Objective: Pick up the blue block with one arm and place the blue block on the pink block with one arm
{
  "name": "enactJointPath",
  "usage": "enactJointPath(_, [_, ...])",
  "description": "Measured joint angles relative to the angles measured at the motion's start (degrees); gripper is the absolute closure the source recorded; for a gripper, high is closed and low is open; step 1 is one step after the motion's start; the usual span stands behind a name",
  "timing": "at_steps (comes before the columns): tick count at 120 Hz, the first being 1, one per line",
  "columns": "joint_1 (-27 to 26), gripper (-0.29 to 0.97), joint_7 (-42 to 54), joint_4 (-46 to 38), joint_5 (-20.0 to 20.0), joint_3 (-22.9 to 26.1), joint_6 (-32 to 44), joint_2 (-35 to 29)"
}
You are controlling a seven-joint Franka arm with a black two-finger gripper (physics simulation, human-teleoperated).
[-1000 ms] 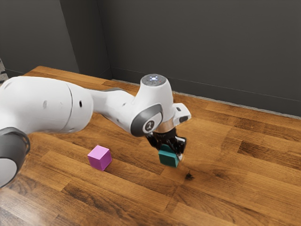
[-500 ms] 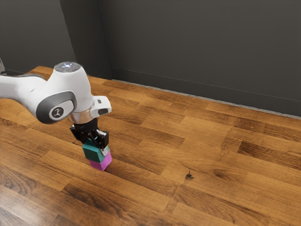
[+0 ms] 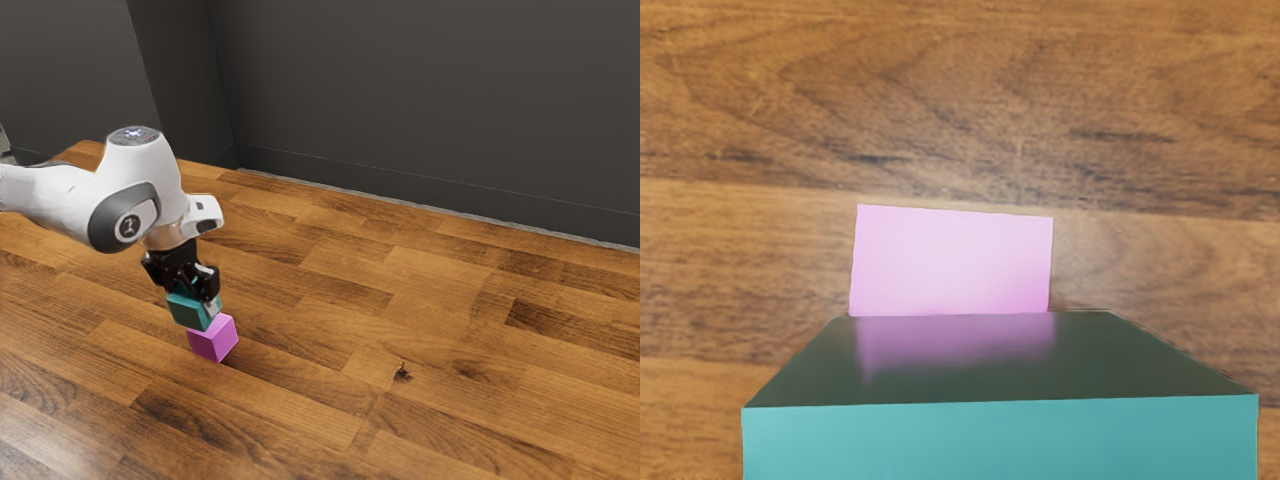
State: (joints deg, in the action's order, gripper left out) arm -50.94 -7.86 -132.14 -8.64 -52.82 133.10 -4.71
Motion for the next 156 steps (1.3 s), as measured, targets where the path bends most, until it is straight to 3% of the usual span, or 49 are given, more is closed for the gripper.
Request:
enactJointPath(75, [2.07, 0.45, 11.57, 3.01, 6.09, -0.26, 0.97, 6.16])
enactJointPath(101, [2.81, 0.45, 14.68, 6.00, 10.46, 0.42, 0.98, 10.69])
enactJointPath(146, [3.52, 0.46, 18.57, 4.34, 13.44, 0.61, 1.19, 10.88])
enactJointPath(156, [3.49, 0.46, 19.69, 4.12, 15.92, 0.63, 1.26, 10.88])
